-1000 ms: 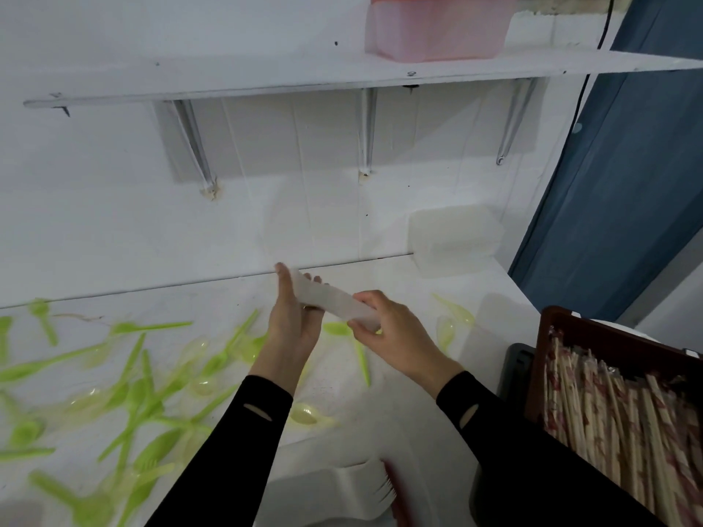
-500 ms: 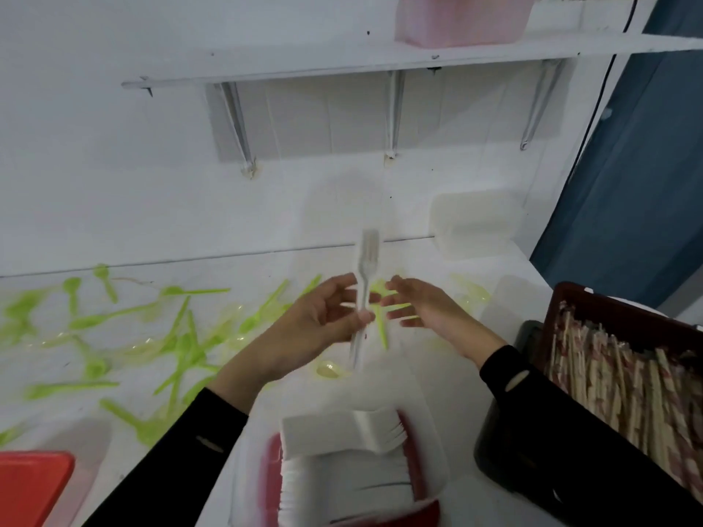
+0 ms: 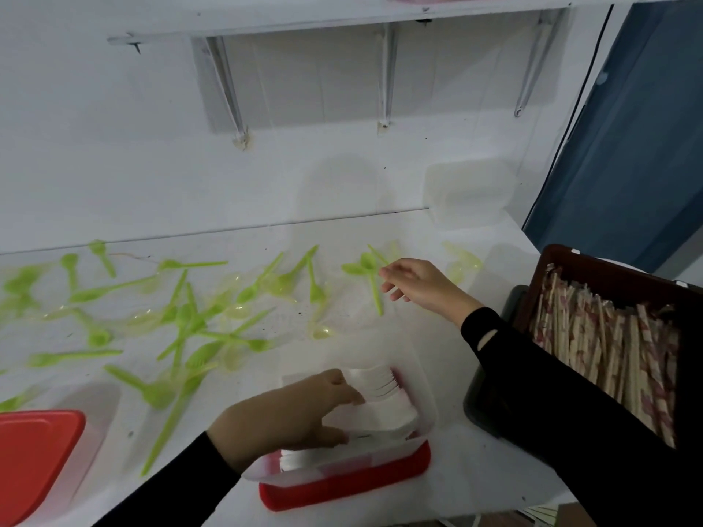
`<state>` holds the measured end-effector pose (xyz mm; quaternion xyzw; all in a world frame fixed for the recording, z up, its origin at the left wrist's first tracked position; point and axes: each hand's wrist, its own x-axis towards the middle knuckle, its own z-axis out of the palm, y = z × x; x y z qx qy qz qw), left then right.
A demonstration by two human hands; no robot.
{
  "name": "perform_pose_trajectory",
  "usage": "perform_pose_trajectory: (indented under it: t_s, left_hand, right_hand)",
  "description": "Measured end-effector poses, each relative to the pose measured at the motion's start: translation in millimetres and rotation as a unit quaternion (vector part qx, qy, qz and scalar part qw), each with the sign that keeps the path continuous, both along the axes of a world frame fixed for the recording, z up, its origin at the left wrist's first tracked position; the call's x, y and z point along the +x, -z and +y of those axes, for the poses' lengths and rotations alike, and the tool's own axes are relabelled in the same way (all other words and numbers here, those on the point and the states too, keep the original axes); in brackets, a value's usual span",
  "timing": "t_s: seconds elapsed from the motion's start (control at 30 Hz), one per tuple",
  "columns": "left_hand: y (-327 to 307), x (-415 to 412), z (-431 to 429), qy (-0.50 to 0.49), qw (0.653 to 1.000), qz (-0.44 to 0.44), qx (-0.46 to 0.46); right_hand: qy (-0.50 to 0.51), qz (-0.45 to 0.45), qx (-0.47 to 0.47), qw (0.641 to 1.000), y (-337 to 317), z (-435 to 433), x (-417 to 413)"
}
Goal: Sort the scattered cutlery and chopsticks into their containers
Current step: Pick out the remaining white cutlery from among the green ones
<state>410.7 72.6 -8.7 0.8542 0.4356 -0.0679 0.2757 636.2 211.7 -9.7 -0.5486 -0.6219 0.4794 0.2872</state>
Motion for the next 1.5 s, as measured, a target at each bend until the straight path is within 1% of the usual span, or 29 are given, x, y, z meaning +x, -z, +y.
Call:
perform_pose_trajectory:
  t_s: [0.07, 0.17, 0.27, 0.4, 0.6, 0.73, 0.8, 0.83, 0.87, 0.93, 1.0, 1.07, 1.17, 1.27, 1.37, 1.5]
  left_hand:
    - [3, 3, -2, 0.018, 1.000, 0.021, 0.009]
    - [5, 10, -3, 0.019, 0.997, 0.049, 0.061]
    - [6, 13, -5, 0.001, 0.993, 0.070, 0.091]
    - [6, 17, -8, -0.006, 0.983, 0.118, 0.140]
    - [9, 10, -9, -0.061, 0.989, 0.081, 0.107]
    - [5, 7, -7, -0.067, 0.991, 0.077, 0.087]
    - [-4, 7, -5, -0.078, 0.992, 0.037, 0.093]
    - [-11, 2, -4, -0.097, 0.989, -0.005, 0.112]
    - [-16, -3, -3, -0.126, 0.981, -0.056, 0.133]
    - [-27, -20, 3, -0.186, 0.955, -0.160, 0.165]
    - [-35, -52, 10, -0.231, 0.927, -0.227, 0.190]
    - [-40, -103, 16, -0.279, 0.905, -0.240, 0.212]
    - [-39, -183, 18, -0.349, 0.886, -0.227, 0.205]
    - [-36, -250, 12, -0.390, 0.885, -0.197, 0.160]
    - [-30, -352, -6, -0.430, 0.877, -0.160, 0.144]
    - [-14, -475, -35, -0.498, 0.844, -0.156, 0.123]
  right_hand:
    - [0.002, -0.005, 0.002, 1.000, 1, 1, 0]
    - [0.005, -0.013, 0.001, 1.000, 3, 2, 1]
    - [0.006, -0.016, 0.000, 1.000, 4, 3, 2]
    - [0.002, -0.023, 0.001, 1.000, 4, 4, 2]
    - [-0.026, -0.049, -0.004, 0.998, 7, 4, 0]
    - [-0.048, -0.066, -0.019, 0.996, 8, 2, -9]
    - [-0.063, -0.075, -0.025, 0.995, 3, 3, -21]
    - [-0.075, -0.081, -0.020, 0.994, -2, 4, -33]
    - [-0.086, -0.084, -0.011, 0.993, -7, 4, -46]
    - [-0.111, -0.078, 0.005, 0.991, -18, 5, -75]
    - [-0.152, -0.084, 0.022, 0.985, -30, 3, -107]
    - [-0.200, -0.098, 0.037, 0.974, -41, -1, -150]
    - [-0.252, -0.116, 0.051, 0.959, -49, -10, -211]
    - [-0.276, -0.120, 0.062, 0.951, -42, -17, -265]
    - [-0.325, -0.128, 0.059, 0.935, -29, -31, -360]
    - [-0.369, -0.143, 0.047, 0.917, -15, -48, -482]
